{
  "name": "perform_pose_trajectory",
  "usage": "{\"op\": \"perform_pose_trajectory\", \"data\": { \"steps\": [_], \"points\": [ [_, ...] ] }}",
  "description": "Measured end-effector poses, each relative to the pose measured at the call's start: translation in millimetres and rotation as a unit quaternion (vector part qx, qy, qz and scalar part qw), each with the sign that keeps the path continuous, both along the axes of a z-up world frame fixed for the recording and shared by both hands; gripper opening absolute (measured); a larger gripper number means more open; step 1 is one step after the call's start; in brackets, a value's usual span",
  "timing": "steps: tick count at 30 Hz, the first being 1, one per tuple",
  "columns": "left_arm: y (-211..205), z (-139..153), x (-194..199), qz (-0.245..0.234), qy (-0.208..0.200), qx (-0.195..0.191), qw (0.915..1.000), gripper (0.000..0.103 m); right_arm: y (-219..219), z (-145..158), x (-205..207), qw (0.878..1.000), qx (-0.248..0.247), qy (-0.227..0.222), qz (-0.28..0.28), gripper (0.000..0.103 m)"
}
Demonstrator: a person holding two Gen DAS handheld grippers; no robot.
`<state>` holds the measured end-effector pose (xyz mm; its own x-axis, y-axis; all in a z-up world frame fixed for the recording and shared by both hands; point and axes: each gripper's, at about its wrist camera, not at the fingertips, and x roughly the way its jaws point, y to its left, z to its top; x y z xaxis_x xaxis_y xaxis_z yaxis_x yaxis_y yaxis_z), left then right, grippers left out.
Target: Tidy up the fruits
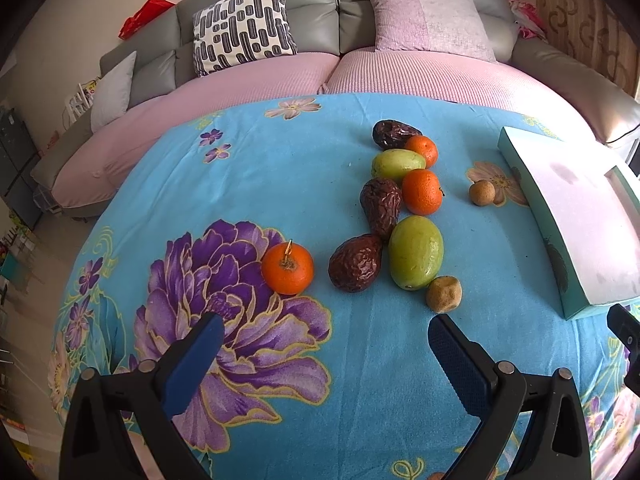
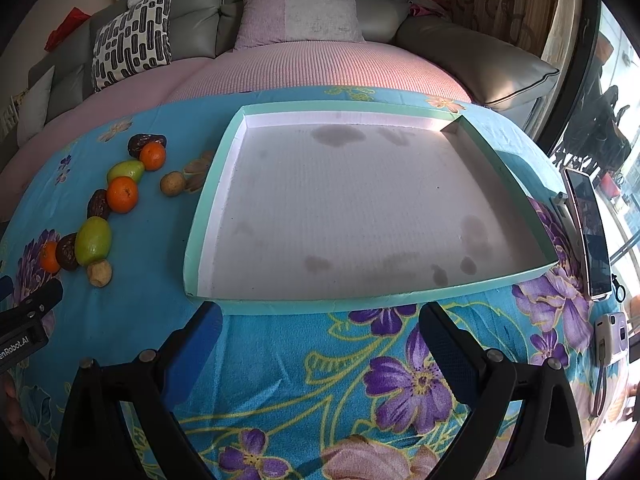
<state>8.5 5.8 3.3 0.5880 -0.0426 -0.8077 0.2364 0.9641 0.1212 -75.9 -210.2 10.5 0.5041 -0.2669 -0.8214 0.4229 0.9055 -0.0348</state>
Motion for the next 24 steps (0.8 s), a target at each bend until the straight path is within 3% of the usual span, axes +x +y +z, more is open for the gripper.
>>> {"op": "perform_pose_trajectory", "data": {
  "steps": [24],
  "points": [
    [-1.9, -1.5, -1.0, -0.008, 0.003, -0.002, 1.0000, 0.103, -1.3, -1.6, -0.6, 1.000, 0.001, 0.000, 0.001, 0.099]
  ]
}}
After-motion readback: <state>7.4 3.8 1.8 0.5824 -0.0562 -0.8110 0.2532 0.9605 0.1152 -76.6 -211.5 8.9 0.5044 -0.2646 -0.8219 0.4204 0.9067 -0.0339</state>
